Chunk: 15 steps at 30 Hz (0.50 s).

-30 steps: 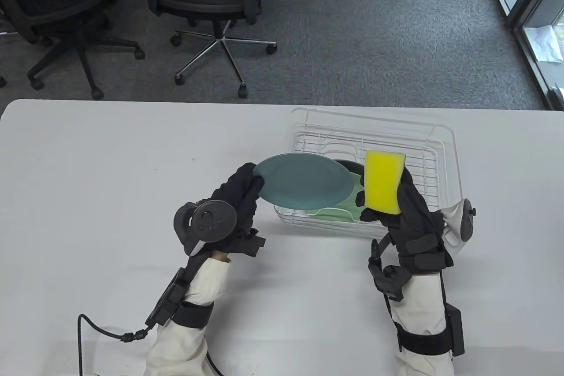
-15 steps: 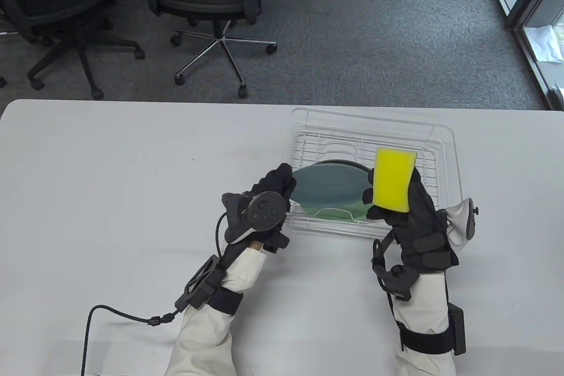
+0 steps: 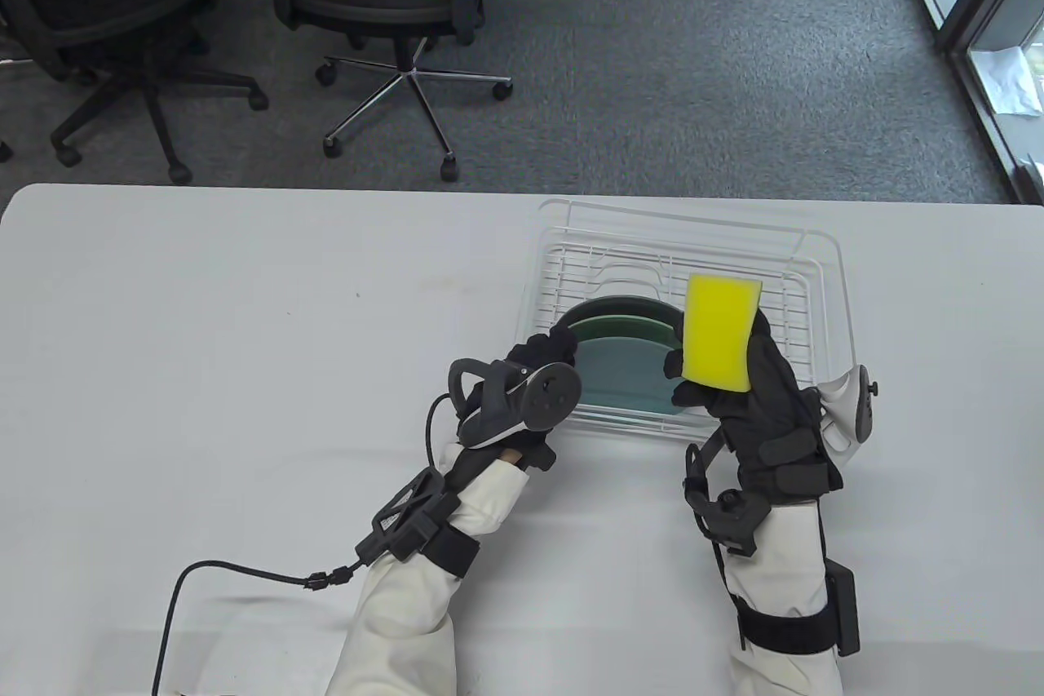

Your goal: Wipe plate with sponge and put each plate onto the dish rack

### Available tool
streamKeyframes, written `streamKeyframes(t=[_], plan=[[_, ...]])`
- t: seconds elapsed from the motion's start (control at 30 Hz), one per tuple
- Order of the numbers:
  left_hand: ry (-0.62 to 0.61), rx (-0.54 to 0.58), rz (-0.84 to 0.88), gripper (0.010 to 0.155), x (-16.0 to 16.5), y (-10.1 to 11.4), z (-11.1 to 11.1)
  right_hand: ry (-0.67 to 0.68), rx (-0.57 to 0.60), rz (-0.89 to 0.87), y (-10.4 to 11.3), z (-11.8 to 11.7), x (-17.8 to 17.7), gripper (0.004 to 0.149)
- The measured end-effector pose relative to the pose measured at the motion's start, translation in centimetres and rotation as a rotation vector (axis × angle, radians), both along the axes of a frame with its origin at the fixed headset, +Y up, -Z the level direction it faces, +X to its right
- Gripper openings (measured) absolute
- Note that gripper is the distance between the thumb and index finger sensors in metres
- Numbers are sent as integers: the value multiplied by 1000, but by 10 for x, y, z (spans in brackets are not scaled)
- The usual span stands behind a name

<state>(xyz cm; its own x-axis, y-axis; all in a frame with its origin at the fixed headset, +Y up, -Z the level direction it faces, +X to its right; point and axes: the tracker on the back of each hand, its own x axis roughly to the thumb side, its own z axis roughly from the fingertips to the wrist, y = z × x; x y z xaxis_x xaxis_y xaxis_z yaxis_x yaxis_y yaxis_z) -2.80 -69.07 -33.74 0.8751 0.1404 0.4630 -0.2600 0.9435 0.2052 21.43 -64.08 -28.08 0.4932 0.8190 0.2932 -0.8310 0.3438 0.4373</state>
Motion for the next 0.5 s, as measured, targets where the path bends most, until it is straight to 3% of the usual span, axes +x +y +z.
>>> streamKeyframes(t=[0.23,0.5], plan=[[14,-109,121,44,-11,1,1,-38,-19,84,-4,-2,-7,61],[66,-62,245,48,-77,15,25,-40,-72,279,-23,-8,-33,63]])
